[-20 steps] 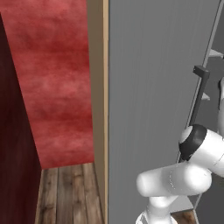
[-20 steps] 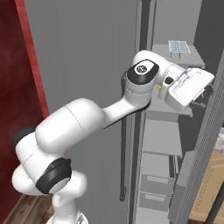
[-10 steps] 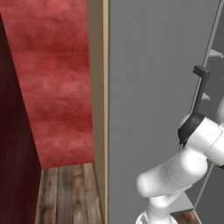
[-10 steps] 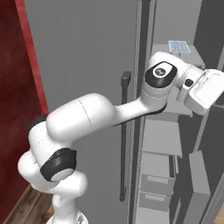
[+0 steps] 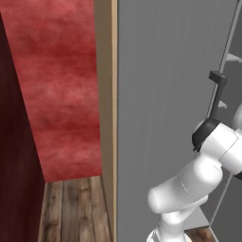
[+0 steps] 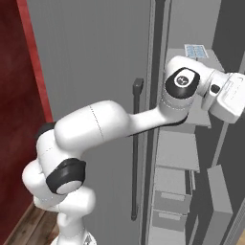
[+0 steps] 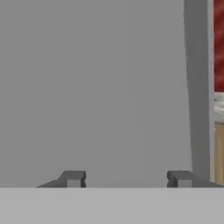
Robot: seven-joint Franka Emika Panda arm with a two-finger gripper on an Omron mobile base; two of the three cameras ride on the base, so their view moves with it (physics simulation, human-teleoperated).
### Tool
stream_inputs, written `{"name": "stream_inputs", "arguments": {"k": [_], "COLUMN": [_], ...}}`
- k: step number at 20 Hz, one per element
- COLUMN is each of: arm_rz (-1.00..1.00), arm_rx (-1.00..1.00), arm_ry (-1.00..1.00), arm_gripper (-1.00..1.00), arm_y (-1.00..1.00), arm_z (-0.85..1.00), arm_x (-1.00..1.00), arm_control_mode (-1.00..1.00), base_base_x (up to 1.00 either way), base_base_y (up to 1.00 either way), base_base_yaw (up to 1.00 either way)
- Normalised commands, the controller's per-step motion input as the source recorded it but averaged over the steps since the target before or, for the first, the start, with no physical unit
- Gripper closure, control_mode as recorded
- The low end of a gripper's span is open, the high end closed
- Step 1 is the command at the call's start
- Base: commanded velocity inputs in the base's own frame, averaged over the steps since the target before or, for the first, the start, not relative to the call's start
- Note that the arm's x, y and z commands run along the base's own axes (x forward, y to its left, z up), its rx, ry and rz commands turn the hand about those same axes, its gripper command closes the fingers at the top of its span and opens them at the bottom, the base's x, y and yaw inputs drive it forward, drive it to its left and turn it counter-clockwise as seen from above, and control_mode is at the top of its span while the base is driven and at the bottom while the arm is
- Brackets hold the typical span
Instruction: Open the freezer door, pick up the ice cube tray from the freezer, and place it on the dining counter.
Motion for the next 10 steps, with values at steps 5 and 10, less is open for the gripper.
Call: {"name": "stream_inputs", "arguments": {"k": [5,10], "arm_rz": [0.09,0.08], "arm_rx": [0.04,0.00], "arm_ry": [0.00,0.00], "arm_gripper": [-1.00,-1.00], "arm_y": [-0.49,-0.03], "arm_z": [0.00,0.00], "arm_x": [0.15,-0.13], "arm_control_mode": [-1.00,-1.00], "base_base_x": [0.00,0.00], "base_base_y": [0.00,0.00], "base_base_yaw": [0.00,0.00]}}
